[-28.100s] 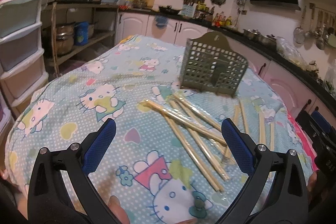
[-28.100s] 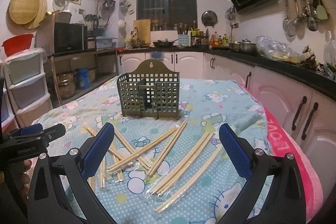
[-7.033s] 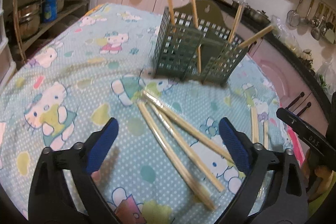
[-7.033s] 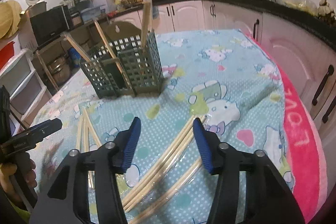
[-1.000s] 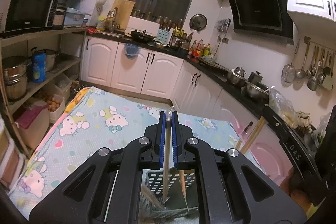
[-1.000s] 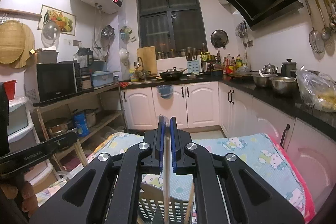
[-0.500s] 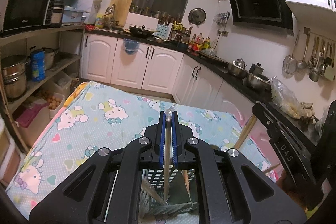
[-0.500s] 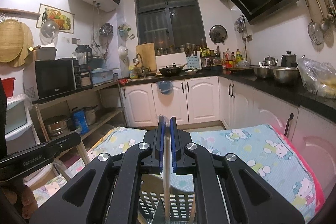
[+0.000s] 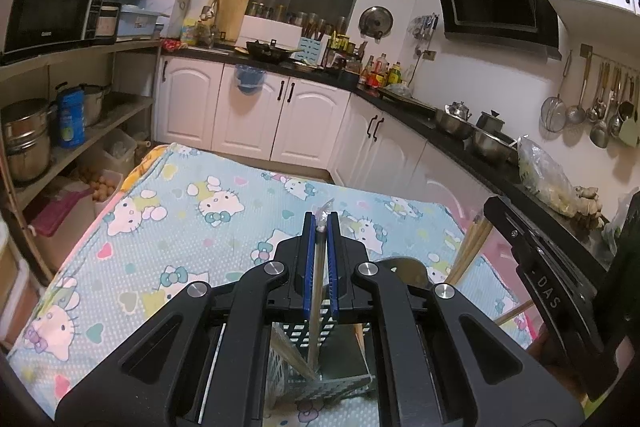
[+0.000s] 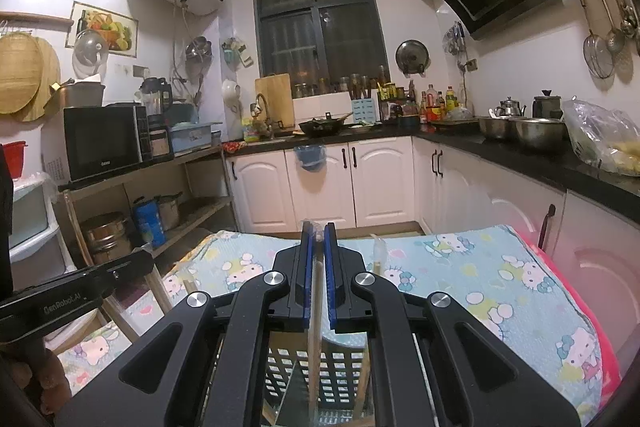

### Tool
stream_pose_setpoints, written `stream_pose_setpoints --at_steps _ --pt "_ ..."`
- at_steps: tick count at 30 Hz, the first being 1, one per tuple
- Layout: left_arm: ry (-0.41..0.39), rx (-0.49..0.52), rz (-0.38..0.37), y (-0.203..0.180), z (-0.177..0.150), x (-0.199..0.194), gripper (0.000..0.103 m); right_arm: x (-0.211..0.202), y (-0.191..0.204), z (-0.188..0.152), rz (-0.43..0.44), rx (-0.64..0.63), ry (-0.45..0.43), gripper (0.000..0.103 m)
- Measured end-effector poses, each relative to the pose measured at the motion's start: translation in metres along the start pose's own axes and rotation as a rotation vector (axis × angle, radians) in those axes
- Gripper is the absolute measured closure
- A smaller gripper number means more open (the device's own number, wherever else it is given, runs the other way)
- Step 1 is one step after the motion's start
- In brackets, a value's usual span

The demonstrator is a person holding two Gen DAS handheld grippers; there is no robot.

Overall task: Organize utensils
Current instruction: 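Lower the left gripper's chopstick into the caddy while the right gripper lowers its chopstick too, then open both grippers to release the chopsticks into the green caddy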

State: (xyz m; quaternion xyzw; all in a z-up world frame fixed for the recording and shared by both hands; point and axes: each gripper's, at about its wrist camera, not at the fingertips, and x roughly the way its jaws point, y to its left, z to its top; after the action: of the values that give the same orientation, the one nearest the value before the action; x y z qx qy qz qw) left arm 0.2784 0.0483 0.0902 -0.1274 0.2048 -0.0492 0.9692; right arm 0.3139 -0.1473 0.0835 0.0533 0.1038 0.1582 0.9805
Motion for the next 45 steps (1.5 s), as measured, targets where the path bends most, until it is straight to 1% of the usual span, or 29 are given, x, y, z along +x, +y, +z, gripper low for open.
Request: stream_pose_setpoints --at_steps 8,11,14,17,22,24,27,29,30,31,35,38,40,43,45 --pt "0.023 -0.002 0.009 0.001 -0.002 -0.005 0.102 -0.007 -0.003 -0.002 0.006 0.003 0.05 0.097" --pt "0.043 0.007 0.014 0.0 -0.003 -0.008 0.101 -0.01 -0.003 -0.003 0.008 0.002 0.068 0.097" --pt "0.064 0.009 0.019 -0.001 -0.002 -0.01 0.098 -0.014 -0.002 -0.002 0.012 -0.003 0.08 0.097" --pt "0.074 0.014 0.022 -0.001 -0.003 -0.012 0.093 -0.016 -0.003 -0.002 0.014 -0.001 0.099 0.097" --pt "0.091 0.015 0.017 -0.002 -0.003 -0.018 0.09 -0.021 -0.005 -0.002 0.01 0.006 0.118 0.097" --pt "0.095 0.017 0.017 -0.002 -0.004 -0.021 0.083 -0.023 -0.005 -0.001 0.01 0.006 0.125 0.097" --pt "0.097 0.018 0.016 -0.003 -0.004 -0.025 0.08 -0.027 -0.006 -0.001 0.008 0.006 0.134 0.096" --pt "0.098 0.019 0.016 -0.003 -0.004 -0.024 0.076 -0.029 -0.007 -0.001 0.008 0.006 0.141 0.093" --pt "0.099 0.019 0.016 -0.003 -0.004 -0.024 0.075 -0.031 -0.007 -0.001 0.008 0.008 0.143 0.087" --pt "0.102 0.021 0.016 -0.004 -0.005 -0.026 0.074 -0.032 -0.007 -0.001 0.008 0.01 0.143 0.083" --pt "0.102 0.021 0.018 -0.005 -0.006 -0.031 0.069 -0.039 -0.006 0.0 0.012 0.003 0.145 0.082" --pt "0.106 0.022 0.018 -0.006 -0.008 -0.037 0.067 -0.043 -0.005 -0.001 0.016 0.003 0.15 0.079" --pt "0.107 0.02 0.018 -0.005 -0.009 -0.042 0.062 -0.046 -0.004 0.0 0.022 0.003 0.153 0.077" --pt "0.105 0.016 0.015 -0.006 -0.009 -0.046 0.06 -0.052 -0.002 0.0 0.025 -0.002 0.151 0.075" --pt "0.105 0.013 0.01 -0.006 -0.01 -0.049 0.056 -0.056 -0.001 0.0 0.028 -0.004 0.152 0.075"
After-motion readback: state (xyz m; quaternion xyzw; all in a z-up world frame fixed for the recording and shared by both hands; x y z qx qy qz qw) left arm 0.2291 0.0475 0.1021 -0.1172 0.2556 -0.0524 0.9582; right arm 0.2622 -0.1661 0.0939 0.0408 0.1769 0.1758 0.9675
